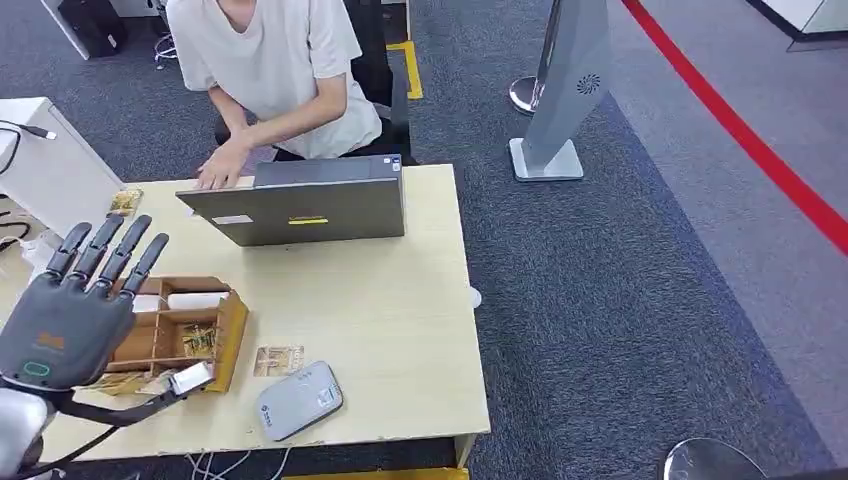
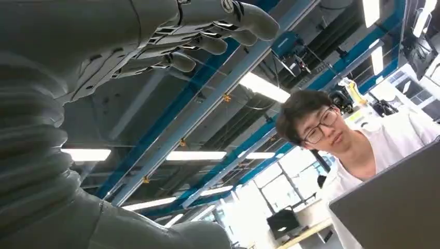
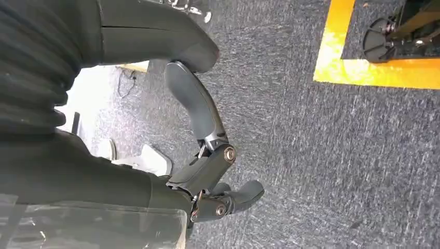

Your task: Pass the card to the sensor for recognition and then transmit it.

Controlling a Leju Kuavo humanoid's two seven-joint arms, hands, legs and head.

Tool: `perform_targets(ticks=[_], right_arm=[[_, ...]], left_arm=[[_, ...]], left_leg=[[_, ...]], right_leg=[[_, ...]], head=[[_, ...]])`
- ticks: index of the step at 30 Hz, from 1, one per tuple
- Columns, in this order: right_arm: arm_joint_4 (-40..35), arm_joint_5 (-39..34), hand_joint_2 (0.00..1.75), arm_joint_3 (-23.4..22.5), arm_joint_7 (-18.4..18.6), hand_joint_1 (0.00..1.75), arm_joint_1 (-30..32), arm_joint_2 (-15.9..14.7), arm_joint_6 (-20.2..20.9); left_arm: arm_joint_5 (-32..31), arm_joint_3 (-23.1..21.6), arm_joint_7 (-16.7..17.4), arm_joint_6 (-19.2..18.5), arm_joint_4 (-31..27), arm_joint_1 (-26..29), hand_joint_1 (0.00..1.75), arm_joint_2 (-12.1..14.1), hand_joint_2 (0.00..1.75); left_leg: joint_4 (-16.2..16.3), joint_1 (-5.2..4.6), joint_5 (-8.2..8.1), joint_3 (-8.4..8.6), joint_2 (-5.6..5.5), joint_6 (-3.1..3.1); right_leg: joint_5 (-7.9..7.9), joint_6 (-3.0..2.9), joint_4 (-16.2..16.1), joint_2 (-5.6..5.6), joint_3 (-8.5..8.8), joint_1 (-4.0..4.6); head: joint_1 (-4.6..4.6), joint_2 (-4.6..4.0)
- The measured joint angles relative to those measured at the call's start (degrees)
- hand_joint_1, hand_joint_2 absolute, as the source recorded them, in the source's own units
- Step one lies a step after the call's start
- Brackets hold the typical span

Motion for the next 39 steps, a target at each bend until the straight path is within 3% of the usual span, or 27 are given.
perform_targets(ticks=[4,10,14,20,32,39], right_arm=[[-0.98,0.09,1.75,-1.00,-0.07,0.00,0.13,0.52,0.92],[-3.56,1.16,1.75,-3.30,-0.74,0.00,0.27,2.01,2.47],[-5.18,2.19,1.75,-4.68,-1.36,0.00,0.26,2.56,3.21],[-6.38,2.16,1.75,-5.18,-1.25,0.00,0.27,2.99,3.43],[-6.82,2.16,1.75,-5.14,-1.16,0.00,0.25,2.99,3.10],[-6.82,2.16,1.75,-5.14,-1.09,0.00,0.24,2.99,3.04]], left_arm=[[0.88,-0.04,-0.59,1.83,-2.03,4.30,0.00,1.88,1.75],[0.53,-0.02,0.90,5.44,-3.63,15.04,0.00,4.29,1.75],[-0.44,0.11,2.30,6.97,-3.50,20.84,0.00,3.80,1.75],[-0.98,0.11,9.10,8.20,-0.68,26.87,0.00,1.42,1.75],[-0.96,0.11,16.39,8.85,4.55,29.88,0.00,-2.10,1.75],[-1.55,0.22,16.57,9.27,6.75,29.91,0.00,-3.84,1.75]], left_leg=[[0.00,-0.01,-0.02,0.04,0.05,-0.01],[-0.01,-0.01,-0.09,0.00,0.02,0.06],[-0.02,0.00,-0.17,-0.01,0.02,0.05],[-0.01,-0.02,-0.17,0.00,0.00,0.06],[-0.01,-0.01,-0.17,0.02,-0.03,0.06],[-0.01,-0.02,-0.17,0.02,-0.04,0.06]], right_leg=[[0.00,0.00,0.00,0.09,0.01,-0.01],[-0.13,0.14,-0.01,0.06,-0.02,-0.01],[-0.14,0.14,-0.01,0.05,0.00,-0.01],[-0.14,0.15,-0.02,0.02,0.03,-0.02],[-0.14,0.15,-0.02,-0.05,0.08,-0.02],[-0.14,0.15,-0.02,-0.05,0.09,-0.02]], head=[[0.02,0.00],[0.02,0.00],[0.02,0.02],[0.04,0.00],[0.02,0.00],[0.04,0.00]])
